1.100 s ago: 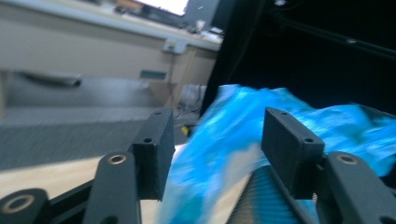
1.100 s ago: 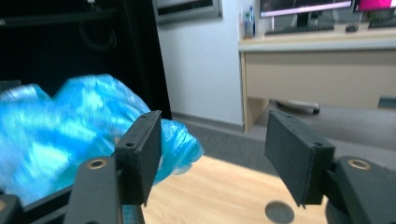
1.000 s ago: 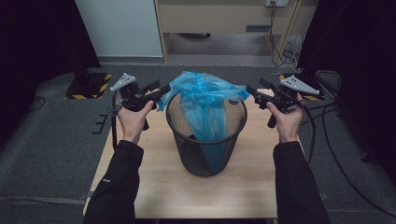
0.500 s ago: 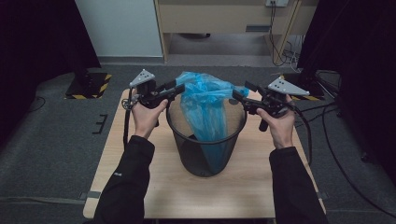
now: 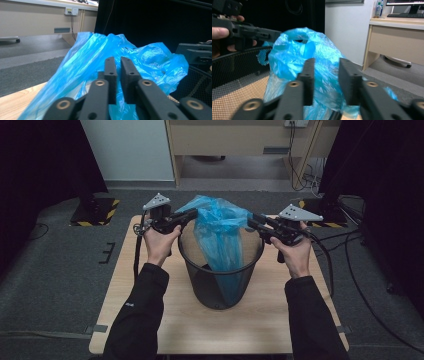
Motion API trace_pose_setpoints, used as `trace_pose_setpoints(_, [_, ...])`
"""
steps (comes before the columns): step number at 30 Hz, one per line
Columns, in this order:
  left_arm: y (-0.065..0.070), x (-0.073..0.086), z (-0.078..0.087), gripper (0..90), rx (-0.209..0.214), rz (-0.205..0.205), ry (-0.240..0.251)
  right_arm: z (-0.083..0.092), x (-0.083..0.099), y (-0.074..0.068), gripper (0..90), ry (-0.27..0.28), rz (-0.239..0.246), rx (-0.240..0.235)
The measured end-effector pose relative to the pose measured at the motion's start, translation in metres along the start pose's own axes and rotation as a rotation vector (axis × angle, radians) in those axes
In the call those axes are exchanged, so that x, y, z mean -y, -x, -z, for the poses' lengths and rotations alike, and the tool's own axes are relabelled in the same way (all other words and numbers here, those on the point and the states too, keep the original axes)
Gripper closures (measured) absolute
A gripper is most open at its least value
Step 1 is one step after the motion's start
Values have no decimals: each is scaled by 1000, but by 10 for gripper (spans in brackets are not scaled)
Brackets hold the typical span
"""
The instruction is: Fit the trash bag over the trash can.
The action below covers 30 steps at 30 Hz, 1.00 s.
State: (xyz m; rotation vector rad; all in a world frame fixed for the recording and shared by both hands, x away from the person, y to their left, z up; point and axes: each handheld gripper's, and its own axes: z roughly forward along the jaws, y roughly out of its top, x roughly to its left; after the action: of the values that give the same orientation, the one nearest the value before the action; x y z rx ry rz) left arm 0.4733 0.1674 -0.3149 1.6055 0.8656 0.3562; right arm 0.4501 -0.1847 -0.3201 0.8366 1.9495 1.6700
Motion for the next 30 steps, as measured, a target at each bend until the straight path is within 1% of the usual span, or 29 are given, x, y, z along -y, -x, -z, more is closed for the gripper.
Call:
trace_pose_setpoints(2, [1, 0, 0, 889, -7, -1, -2, 0, 1, 0, 792, -8, -2, 4])
trace_pose_setpoints(3, [2, -1, 1, 897, -12, -11, -3, 0, 2, 0, 815, -10, -4, 7])
trace_pose_setpoints(5, [4, -2, 5, 900, -21, -21, -6, 1, 2, 1, 871, -7, -15, 11])
trace_pose_setpoints(6, [5, -2, 7, 900, -16, -20, -2, 2, 1, 0, 894, -4, -17, 12])
trace_pose_setpoints(7, [6, -3, 11, 900, -4, -10, 3, 3, 1, 1, 900, 3, -17, 10])
trace_pose_setpoints(9, [10, -5, 20, 900, 10, -18, 6, 7, 0, 0, 900, 17, -19, 3])
trace_pose_setpoints(10, [13, -6, 25, 900, 19, -14, 5, 9, 0, 0, 900, 23, -18, 2])
trace_pose_setpoints(12, [21, -4, 36, 900, 40, -15, 9, 14, -1, 0, 900, 34, -21, -4])
trace_pose_setpoints(15, [36, 4, 54, 900, 62, -18, 20, 24, -2, -2, 900, 59, -35, -27])
trace_pose_setpoints(17, [48, 11, 64, 900, 74, -22, 34, 32, -1, -7, 900, 68, -37, -41])
trace_pose_setpoints(19, [60, 17, 72, 900, 84, -39, 39, 39, 1, -14, 900, 71, -28, -54])
trace_pose_setpoints(21, [72, 25, 82, 900, 77, -61, 56, 47, 3, -21, 900, 72, -27, -60])
trace_pose_setpoints(22, [77, 28, 85, 900, 81, -62, 61, 52, 6, -25, 900, 69, -24, -65])
trace_pose_setpoints(24, [83, 35, 92, 900, 68, -77, 59, 59, 9, -30, 900, 73, -26, -71])
trace_pose_setpoints(26, [88, 42, 97, 900, 68, -75, 57, 69, 12, -35, 900, 86, -36, -82])
trace_pose_setpoints(27, [90, 46, 99, 900, 72, -68, 57, 73, 14, -37, 900, 83, -44, -90])
trace_pose_setpoints(28, [93, 50, 100, 900, 85, -59, 61, 76, 15, -40, 900, 76, -41, -93])
trace_pose_setpoints(30, [99, 57, 104, 900, 96, -60, 65, 83, 19, -46, 900, 66, -31, -90])
